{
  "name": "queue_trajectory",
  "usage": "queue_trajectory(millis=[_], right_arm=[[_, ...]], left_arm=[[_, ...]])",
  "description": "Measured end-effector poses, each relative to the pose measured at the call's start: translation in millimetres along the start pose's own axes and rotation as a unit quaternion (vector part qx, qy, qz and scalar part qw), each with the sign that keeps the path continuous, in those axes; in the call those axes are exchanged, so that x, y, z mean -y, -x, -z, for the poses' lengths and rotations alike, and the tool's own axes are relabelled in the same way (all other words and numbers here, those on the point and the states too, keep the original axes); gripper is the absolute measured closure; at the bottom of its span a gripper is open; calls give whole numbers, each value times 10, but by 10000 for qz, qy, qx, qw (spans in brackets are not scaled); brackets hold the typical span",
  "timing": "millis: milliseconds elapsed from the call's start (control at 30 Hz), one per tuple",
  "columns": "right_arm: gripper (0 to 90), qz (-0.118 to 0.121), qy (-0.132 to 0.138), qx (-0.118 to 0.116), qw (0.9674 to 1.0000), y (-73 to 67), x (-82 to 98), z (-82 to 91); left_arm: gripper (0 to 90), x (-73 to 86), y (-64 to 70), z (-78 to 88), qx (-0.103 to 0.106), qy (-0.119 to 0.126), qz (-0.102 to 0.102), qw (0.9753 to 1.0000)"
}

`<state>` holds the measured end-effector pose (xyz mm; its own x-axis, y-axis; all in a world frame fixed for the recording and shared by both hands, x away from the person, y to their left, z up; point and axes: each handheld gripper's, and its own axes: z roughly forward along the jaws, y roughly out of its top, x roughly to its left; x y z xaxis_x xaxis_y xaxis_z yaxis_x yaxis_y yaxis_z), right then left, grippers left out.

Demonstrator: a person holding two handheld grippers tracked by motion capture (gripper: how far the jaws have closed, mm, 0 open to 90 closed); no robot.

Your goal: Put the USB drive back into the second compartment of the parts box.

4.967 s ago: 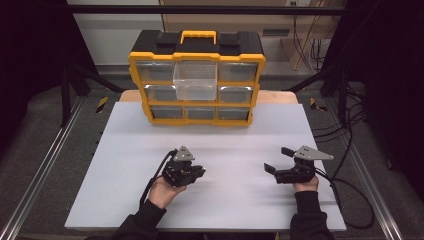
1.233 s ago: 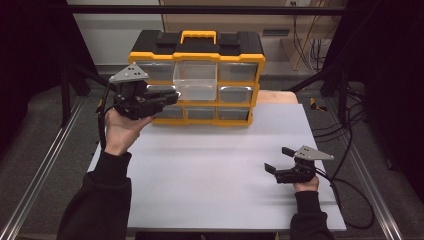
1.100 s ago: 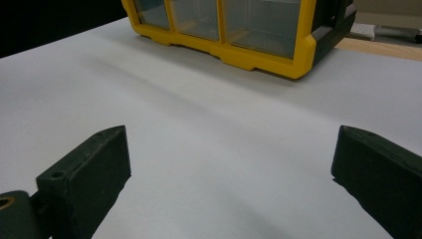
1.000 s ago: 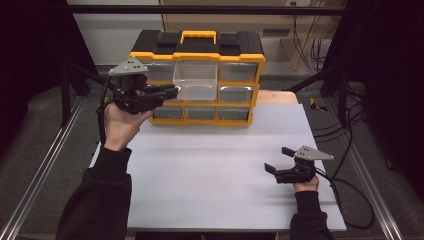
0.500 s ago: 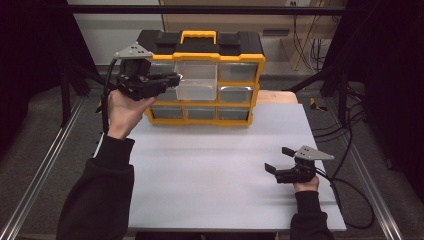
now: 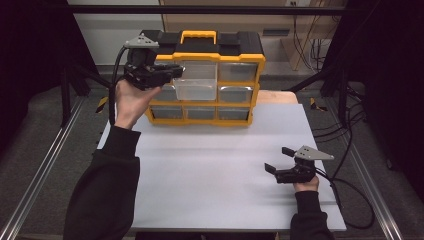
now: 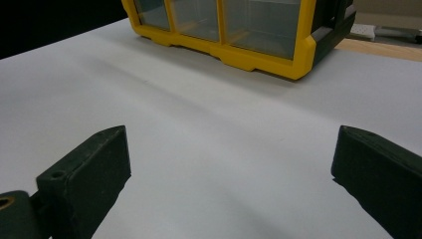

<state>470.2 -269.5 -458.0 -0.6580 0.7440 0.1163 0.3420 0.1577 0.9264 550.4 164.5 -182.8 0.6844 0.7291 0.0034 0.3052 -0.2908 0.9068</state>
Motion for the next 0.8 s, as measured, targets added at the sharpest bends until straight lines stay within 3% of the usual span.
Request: queue_trajectory(millis=[133, 367, 800], right_arm=[[26, -6, 6, -1, 10000, 0, -1, 3], [26, 13, -5, 3, 10000, 0, 1, -1], [26, 13, -10, 15, 10000, -2, 3, -2]], left_arm=[[787, -31, -30, -58, -72, -32, -47, 10000], [787, -63, -104, -169, -152, -41, 42, 9999], [787, -25, -206, -320, -174, -57, 122, 9998]])
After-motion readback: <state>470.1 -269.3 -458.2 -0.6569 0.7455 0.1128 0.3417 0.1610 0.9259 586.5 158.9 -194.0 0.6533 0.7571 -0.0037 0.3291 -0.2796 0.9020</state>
